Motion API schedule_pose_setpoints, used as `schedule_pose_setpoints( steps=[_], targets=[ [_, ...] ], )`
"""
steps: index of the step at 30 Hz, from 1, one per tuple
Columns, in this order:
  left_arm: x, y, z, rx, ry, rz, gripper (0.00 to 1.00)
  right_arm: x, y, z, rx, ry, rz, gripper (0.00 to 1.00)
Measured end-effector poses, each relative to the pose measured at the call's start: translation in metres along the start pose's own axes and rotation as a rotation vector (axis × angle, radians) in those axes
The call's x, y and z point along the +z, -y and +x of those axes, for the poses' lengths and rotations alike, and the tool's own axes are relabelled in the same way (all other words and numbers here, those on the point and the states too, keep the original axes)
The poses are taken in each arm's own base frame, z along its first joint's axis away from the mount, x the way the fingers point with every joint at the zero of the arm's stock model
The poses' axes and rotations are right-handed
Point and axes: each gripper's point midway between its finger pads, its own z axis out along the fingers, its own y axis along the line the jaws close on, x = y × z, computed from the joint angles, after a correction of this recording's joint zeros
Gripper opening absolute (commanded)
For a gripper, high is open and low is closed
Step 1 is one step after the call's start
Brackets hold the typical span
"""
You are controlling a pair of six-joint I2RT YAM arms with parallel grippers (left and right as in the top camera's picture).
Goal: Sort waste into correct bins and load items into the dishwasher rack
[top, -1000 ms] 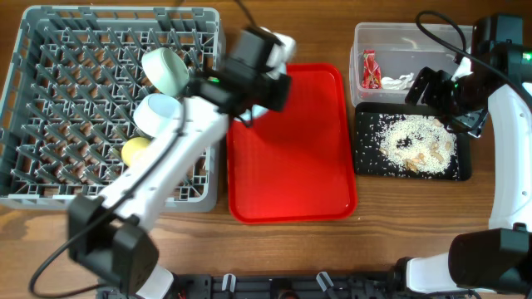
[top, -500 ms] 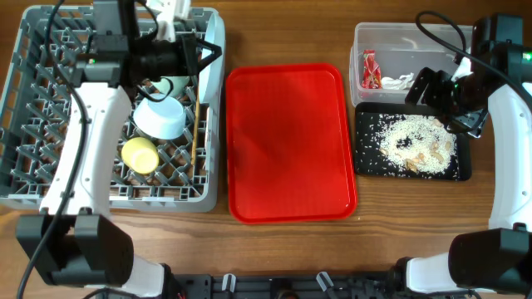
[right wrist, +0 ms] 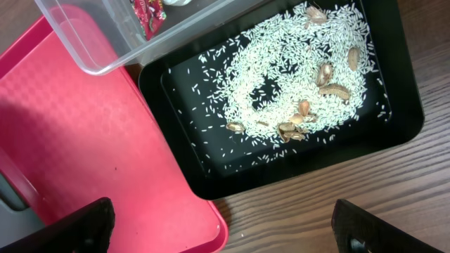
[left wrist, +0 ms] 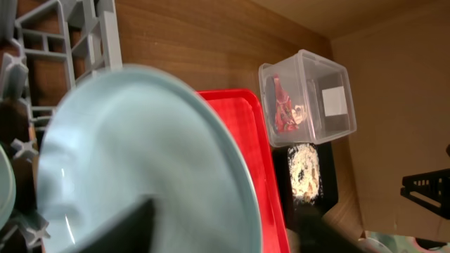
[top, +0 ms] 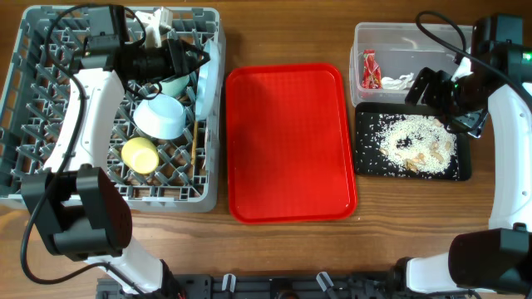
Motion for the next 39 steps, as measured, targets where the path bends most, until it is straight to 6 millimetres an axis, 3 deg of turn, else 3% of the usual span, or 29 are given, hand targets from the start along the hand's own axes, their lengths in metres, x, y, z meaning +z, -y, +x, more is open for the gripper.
schedule_pose_setpoints(
  steps=[5, 9, 14, 16, 19, 25, 32, 35, 39],
  targets=[
    [-0.002, -0.006, -0.002, 0.003, 0.012, -0.044, 1.0, 0.0, -0.004, 0.001, -0.014, -0.005, -0.024, 1.0],
    [-0.023, -0.015, -0.012, 0.007, 0.081, -0.207, 1.0, -0.003, -0.032, -0.004, -0.11, 0.012, -0.171, 1.0],
    [-0.063, -0.025, -0.01, -0.07, 0.165, -0.482, 1.0, -0.016, -0.103, -0.041, -0.316, 0.242, -0.339, 1.0],
    [-0.066, -0.035, 0.003, -0.099, 0.136, -0.6, 1.0, -0.024, -0.133, -0.046, -0.407, 0.322, -0.387, 1.0],
    [-0.068, -0.042, 0.029, -0.13, 0.056, -0.706, 1.0, -0.026, -0.153, -0.038, -0.475, 0.338, -0.402, 1.0],
    [-0.088, -0.055, 0.083, -0.259, -0.12, -0.84, 1.0, -0.008, -0.117, -0.016, -0.415, 0.203, -0.26, 1.0],
    [-0.086, -0.069, 0.112, -0.273, -0.139, -0.864, 1.0, 0.004, -0.099, -0.004, -0.406, 0.229, -0.224, 1.0],
    [-0.093, -0.066, 0.122, -0.23, -0.059, -0.84, 1.0, -0.005, -0.087, 0.015, -0.424, 0.327, -0.252, 1.0],
    [-0.108, -0.036, 0.129, -0.026, 0.167, -0.698, 1.0, -0.04, -0.066, 0.051, -0.44, 0.518, -0.314, 1.0]
  ],
)
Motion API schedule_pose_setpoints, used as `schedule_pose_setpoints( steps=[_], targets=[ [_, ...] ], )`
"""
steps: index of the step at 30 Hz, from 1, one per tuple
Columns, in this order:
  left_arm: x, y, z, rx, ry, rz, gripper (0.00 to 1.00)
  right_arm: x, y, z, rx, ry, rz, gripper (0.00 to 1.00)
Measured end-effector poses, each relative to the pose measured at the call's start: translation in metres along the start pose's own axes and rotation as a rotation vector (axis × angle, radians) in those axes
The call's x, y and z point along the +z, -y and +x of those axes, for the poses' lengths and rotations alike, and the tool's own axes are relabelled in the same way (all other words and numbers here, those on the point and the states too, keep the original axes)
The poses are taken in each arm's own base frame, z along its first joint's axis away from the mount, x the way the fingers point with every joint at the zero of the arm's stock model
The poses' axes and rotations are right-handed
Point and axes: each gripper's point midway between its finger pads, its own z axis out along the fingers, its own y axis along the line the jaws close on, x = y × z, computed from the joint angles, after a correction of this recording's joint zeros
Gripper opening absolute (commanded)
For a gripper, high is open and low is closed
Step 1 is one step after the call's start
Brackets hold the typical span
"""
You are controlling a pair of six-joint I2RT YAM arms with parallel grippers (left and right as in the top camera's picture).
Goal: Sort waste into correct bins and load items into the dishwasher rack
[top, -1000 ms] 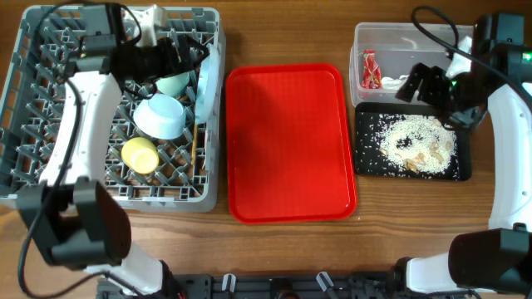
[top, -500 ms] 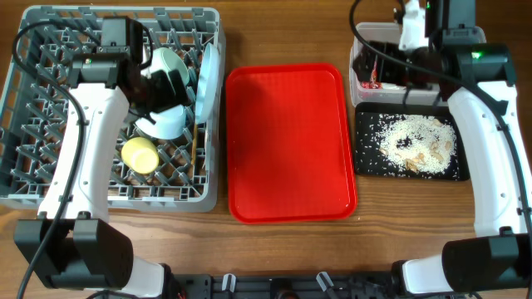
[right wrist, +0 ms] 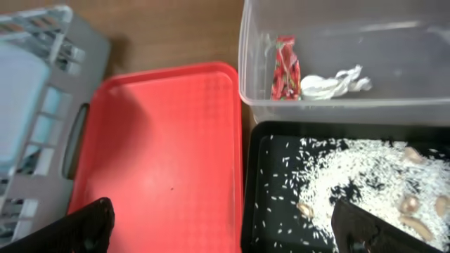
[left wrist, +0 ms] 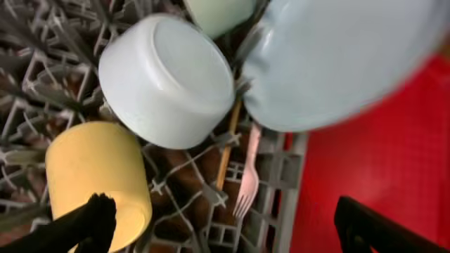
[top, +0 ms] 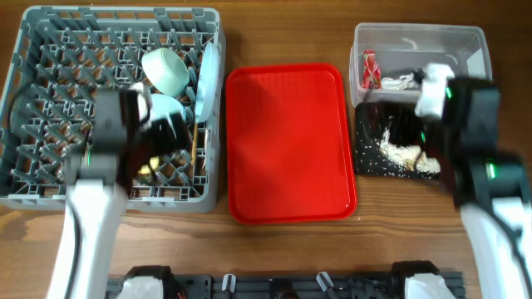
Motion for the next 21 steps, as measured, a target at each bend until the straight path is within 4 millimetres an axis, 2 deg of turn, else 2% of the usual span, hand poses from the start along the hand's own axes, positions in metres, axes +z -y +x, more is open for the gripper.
schedule_pose_setpoints(
  steps=[3, 4, 6, 9, 15, 21],
  targets=[
    [-0.03, 0.001, 0.015, 0.038, 0.141, 0.064, 1.0, -0.025, -0.002, 0.014, -0.007, 0.043, -0.006, 1.0],
    [-0.034, 0.0, 0.02, 0.043, 0.156, 0.069, 1.0, -0.03, -0.002, 0.018, -0.007, 0.046, -0.006, 1.0],
    [-0.046, 0.0, 0.025, 0.053, 0.2, 0.083, 1.0, -0.036, -0.002, 0.022, -0.008, 0.049, -0.006, 1.0],
    [-0.062, 0.001, 0.023, 0.06, 0.268, 0.103, 1.0, -0.038, -0.003, 0.022, -0.009, 0.055, -0.008, 1.0],
    [-0.066, 0.002, 0.023, 0.064, 0.282, 0.107, 1.0, -0.025, 0.0, 0.026, 0.0, 0.004, 0.0, 1.0],
    [-0.065, 0.001, 0.026, 0.063, 0.269, 0.103, 1.0, 0.01, 0.008, 0.04, 0.022, -0.13, 0.021, 1.0]
  ],
)
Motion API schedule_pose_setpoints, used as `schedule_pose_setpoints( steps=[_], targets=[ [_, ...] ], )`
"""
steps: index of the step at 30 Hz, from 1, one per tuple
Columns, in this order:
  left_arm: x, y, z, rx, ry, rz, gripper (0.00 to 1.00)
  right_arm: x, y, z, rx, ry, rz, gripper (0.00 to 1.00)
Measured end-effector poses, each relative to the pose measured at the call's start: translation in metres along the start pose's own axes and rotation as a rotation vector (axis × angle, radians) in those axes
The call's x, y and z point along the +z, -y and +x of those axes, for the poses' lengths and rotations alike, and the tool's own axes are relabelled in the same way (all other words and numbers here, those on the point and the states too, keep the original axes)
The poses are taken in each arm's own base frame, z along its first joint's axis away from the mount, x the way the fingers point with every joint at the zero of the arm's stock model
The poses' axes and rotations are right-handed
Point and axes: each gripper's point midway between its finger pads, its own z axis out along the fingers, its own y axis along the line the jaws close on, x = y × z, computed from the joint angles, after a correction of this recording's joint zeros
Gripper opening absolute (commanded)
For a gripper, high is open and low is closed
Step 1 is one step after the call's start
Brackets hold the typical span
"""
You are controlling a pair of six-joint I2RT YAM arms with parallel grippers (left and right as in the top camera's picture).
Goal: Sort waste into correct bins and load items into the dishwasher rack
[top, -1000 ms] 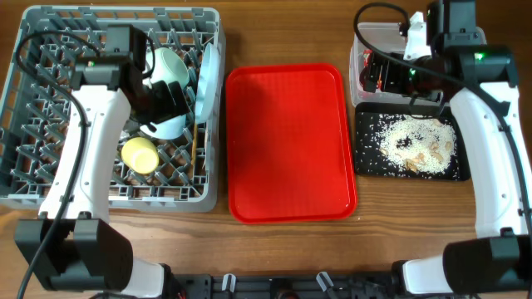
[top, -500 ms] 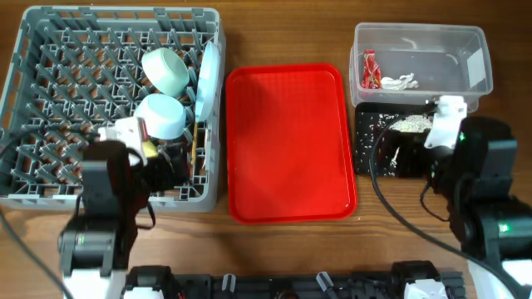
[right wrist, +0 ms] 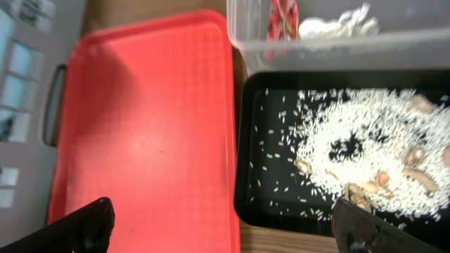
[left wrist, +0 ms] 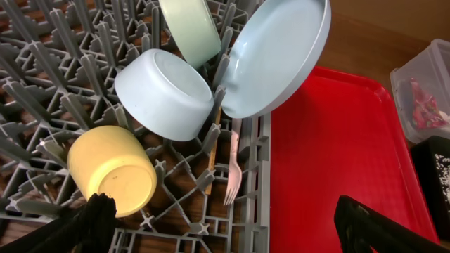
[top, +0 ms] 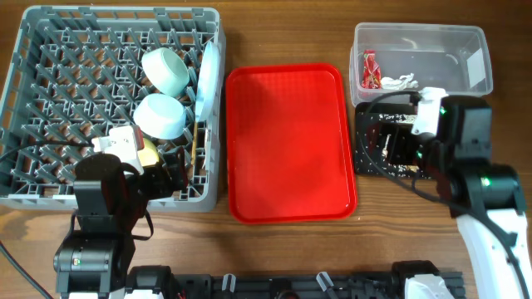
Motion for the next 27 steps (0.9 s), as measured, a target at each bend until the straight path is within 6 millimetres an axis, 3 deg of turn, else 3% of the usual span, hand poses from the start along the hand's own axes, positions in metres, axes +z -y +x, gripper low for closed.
schedule_pose_setpoints(
  steps=[4, 7, 11, 19, 27],
  targets=[
    [0.0, 0.0, 0.001, 0.0, -0.004, 0.002, 1.0, 0.012, 0.002, -0.006, -0.005, 0.003, 0.003, 1.0],
    [0.0, 0.0, 0.001, 0.0, -0.005, 0.003, 1.0, 0.008, -0.004, -0.034, -0.067, 0.15, -0.017, 1.0],
    [0.0, 0.001, 0.001, 0.0, -0.006, 0.005, 1.0, -0.004, -0.007, -0.045, -0.136, 0.377, -0.042, 1.0],
    [0.0, 0.001, 0.001, 0.0, -0.006, 0.005, 1.0, -0.049, -0.013, -0.031, -0.232, 0.892, -0.101, 1.0],
    [0.0, 0.001, 0.002, -0.001, -0.008, 0.005, 1.0, -0.056, -0.009, 0.004, -0.276, 1.149, -0.123, 1.0]
  ],
)
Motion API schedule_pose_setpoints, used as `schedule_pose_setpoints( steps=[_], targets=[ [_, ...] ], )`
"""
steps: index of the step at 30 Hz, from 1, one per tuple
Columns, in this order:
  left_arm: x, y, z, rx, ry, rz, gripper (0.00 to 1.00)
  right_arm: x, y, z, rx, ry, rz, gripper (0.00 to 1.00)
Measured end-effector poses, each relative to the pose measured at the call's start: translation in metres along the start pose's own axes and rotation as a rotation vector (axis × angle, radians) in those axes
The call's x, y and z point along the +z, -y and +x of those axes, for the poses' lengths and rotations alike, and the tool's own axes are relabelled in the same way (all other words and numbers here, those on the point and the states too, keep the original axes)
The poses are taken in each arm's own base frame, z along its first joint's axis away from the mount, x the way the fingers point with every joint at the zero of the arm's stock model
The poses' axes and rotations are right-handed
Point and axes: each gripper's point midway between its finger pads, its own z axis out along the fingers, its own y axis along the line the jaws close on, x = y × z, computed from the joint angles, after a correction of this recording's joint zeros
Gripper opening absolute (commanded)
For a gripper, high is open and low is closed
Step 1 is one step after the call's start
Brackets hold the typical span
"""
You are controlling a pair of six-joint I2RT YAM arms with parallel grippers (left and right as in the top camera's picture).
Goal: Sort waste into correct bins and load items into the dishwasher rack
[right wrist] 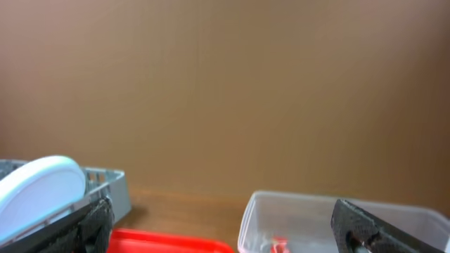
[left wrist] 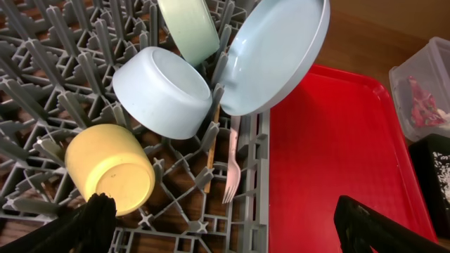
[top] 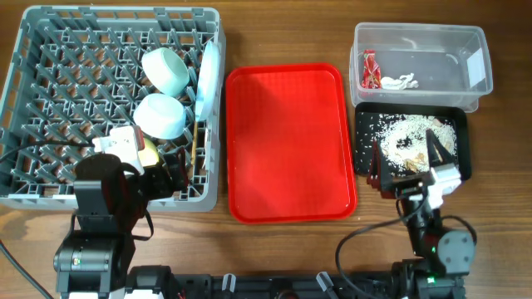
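Observation:
A grey dishwasher rack holds a green bowl, a blue bowl, an upright pale plate and a yellow cup. A pink fork and a wooden stick lie in its grid. My left gripper hangs open and empty over the rack's front right corner. A clear bin contains a red wrapper and white scraps. Rice and nut shells fill the black tray. My right gripper stands open over that tray's front edge, holding nothing.
A bare red tray lies between the rack and the two bins. Wooden table shows around everything. The right wrist view looks level across the table at a brown wall, with the clear bin's rim and plate low in frame.
My right arm has drawn back from over the black tray to the table's front edge, and its camera now looks level instead of down. The left arm has barely moved.
First my left gripper was at the back of the rack close against the plate, and my right was beside the black tray. Then both were nearer the front, open and empty. The plate stands in the rack. Now the right arm sits lowest at the front.

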Motion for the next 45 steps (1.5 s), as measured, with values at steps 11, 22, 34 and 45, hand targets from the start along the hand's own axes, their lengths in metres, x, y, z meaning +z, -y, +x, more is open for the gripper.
schedule_pose_setpoints(
  steps=[11, 22, 34, 45],
  targets=[
    [0.0, 0.0, 0.0, 0.0, 0.001, 0.0, 1.0, -0.02, 0.002, 0.064, -0.142, -0.231, 0.002, 1.0],
    [0.0, 0.0, 0.0, 0.0, 0.0, 0.0, 1.0, -0.023, 0.003, 0.077, -0.133, -0.283, 0.005, 1.0],
    [0.0, 0.0, 0.0, 0.0, 0.0, 0.0, 1.0, -0.023, 0.003, 0.077, -0.133, -0.283, 0.005, 1.0],
    [-0.004, 0.001, -0.002, 0.008, 0.02, 0.003, 1.0, -0.023, 0.003, 0.077, -0.133, -0.283, 0.005, 1.0]
  ],
)
